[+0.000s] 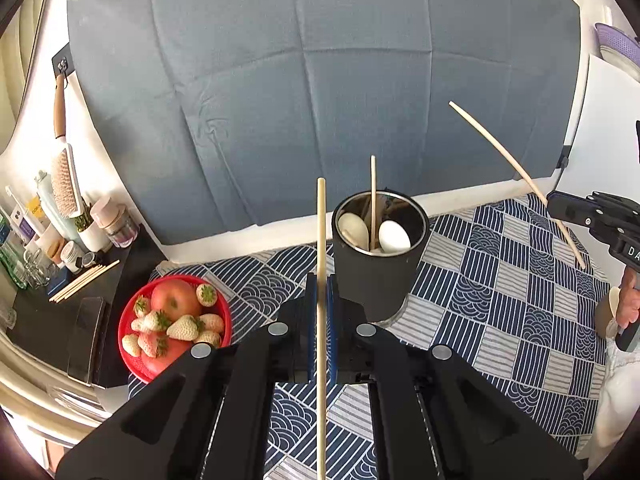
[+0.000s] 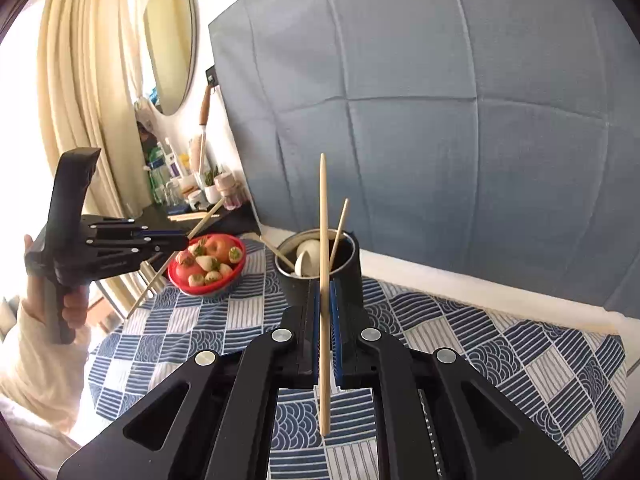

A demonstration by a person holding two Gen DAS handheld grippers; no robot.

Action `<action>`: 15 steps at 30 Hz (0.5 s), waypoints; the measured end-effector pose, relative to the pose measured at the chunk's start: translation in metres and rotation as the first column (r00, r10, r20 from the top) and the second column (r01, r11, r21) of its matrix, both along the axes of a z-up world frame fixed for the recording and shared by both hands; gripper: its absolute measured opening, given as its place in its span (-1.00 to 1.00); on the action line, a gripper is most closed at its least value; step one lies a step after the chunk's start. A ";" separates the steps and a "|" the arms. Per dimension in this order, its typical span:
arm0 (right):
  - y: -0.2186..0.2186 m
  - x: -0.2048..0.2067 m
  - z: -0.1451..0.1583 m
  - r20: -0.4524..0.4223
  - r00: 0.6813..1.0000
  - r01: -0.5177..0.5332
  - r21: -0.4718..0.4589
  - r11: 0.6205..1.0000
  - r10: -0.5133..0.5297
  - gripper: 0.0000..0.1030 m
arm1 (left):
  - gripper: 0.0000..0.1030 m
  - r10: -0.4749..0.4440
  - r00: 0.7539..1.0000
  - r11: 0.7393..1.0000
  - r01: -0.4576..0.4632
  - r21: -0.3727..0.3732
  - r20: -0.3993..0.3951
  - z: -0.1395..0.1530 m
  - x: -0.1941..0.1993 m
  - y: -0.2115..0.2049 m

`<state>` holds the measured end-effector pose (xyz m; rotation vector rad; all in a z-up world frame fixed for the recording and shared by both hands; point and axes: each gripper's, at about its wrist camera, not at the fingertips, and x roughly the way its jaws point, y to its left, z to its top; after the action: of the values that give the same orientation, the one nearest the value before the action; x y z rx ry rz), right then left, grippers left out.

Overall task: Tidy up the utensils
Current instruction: 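Lift the chopsticks with both grippers and carry them over the black holder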

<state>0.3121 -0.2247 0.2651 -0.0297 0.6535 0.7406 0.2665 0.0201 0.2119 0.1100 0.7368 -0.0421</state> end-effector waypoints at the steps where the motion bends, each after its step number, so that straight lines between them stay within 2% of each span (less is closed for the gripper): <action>1: -0.001 0.002 0.002 0.006 1.000 0.003 0.011 1.000 -0.003 -0.91 | -0.91 -0.012 1.000 1.000 0.012 -0.016 0.015 0.004 0.003 0.000; 8: -0.003 0.019 0.007 0.041 0.999 0.014 0.098 0.995 -0.018 -0.91 | -0.91 -0.027 0.994 0.998 0.032 -0.045 0.102 0.021 0.024 0.000; 15: -0.001 0.037 0.001 0.055 0.998 0.017 0.161 0.987 -0.026 -0.91 | -0.91 -0.025 0.985 0.987 0.051 -0.150 0.172 0.022 0.043 0.004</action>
<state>0.3493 -0.2256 0.2665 0.1036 0.5370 0.7670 0.3100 0.0239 0.2341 -0.0195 0.5588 -0.1248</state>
